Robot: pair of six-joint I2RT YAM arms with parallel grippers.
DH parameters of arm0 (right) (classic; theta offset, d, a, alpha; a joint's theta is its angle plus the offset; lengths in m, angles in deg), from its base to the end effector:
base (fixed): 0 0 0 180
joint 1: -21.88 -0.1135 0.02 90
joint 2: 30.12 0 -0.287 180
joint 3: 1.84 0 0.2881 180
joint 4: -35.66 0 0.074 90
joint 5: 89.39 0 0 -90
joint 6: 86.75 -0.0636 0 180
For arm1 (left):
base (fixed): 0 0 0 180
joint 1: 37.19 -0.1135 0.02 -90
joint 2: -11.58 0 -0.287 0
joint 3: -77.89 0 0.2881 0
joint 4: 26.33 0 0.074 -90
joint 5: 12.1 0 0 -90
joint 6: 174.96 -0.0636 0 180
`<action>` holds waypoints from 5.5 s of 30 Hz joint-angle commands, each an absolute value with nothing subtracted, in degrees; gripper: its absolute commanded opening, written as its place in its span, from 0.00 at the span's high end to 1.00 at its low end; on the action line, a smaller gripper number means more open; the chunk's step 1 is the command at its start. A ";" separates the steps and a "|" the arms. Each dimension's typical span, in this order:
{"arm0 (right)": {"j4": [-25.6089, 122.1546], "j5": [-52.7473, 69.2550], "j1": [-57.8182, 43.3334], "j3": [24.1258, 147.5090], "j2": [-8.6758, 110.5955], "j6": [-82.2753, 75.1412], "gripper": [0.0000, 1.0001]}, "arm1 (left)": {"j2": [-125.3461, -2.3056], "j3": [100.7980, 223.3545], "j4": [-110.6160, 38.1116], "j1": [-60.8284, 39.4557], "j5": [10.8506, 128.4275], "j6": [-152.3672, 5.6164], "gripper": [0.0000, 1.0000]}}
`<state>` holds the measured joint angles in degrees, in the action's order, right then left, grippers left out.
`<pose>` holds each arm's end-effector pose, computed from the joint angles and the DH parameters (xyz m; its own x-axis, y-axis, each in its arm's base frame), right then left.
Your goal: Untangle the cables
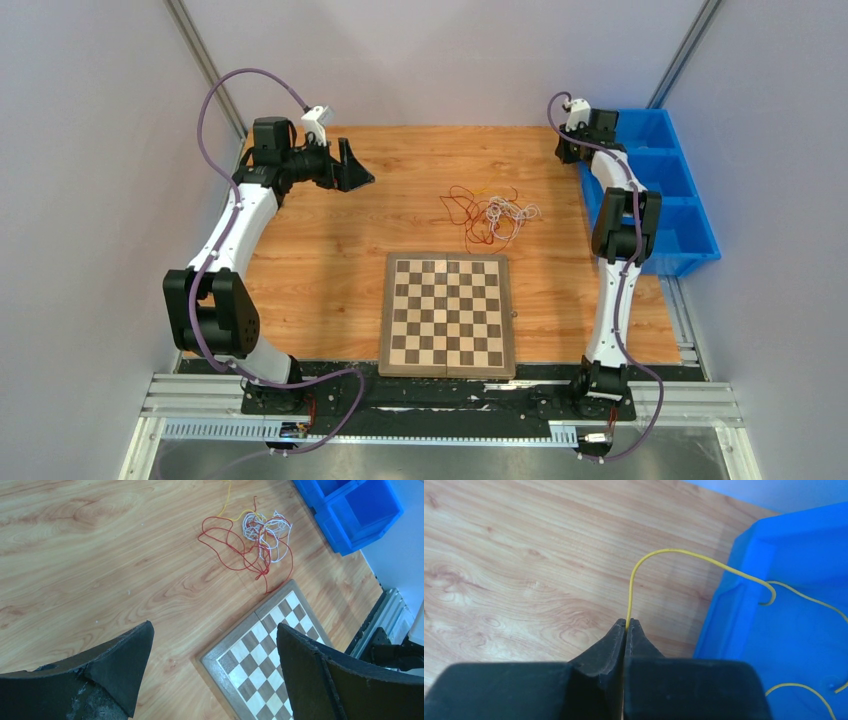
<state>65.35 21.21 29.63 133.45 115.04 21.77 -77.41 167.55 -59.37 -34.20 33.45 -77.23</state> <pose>0.6395 -0.0644 0.1430 -0.5531 -0.2248 -0.8022 -0.3356 0.9414 -0.0324 0.4010 -0.0655 0.3399 -0.6143 -0.0641 -0.7865 0.5503 0.6796 -0.4851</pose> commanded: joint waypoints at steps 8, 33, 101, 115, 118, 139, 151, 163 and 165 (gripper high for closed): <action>53.44 24.68 36.55 136.84 109.48 26.60 1.00 | -77.64 168.95 -59.00 -34.03 32.91 -77.40 0.00; 52.42 31.33 42.31 130.23 98.70 26.00 0.26 | -78.32 168.37 -57.97 -34.03 32.31 -76.00 0.00; 72.96 10.11 36.00 145.49 106.59 34.71 1.00 | -78.41 167.43 -58.79 -33.92 31.06 -76.81 0.00; 61.16 17.18 47.58 143.02 103.43 -17.76 1.00 | -78.82 168.02 -59.42 -33.94 30.71 -76.40 0.00; 54.36 22.09 47.10 142.12 102.56 -21.84 1.00 | -79.33 168.55 -59.84 -33.93 30.54 -76.35 0.00; 45.72 28.70 46.29 139.85 105.54 -16.87 1.00 | -80.79 169.44 -60.72 -33.91 30.69 -75.79 0.00; 54.40 13.73 45.86 135.89 104.17 5.94 0.49 | -81.05 169.53 -60.77 -33.91 30.71 -75.63 0.00; 66.32 4.59 45.52 132.18 95.35 11.33 0.08 | -80.53 168.74 -59.62 -33.91 30.44 -74.32 0.00; 70.36 4.87 45.54 132.36 94.49 12.56 0.05 | -80.33 168.46 -59.56 -33.90 30.40 -74.25 0.00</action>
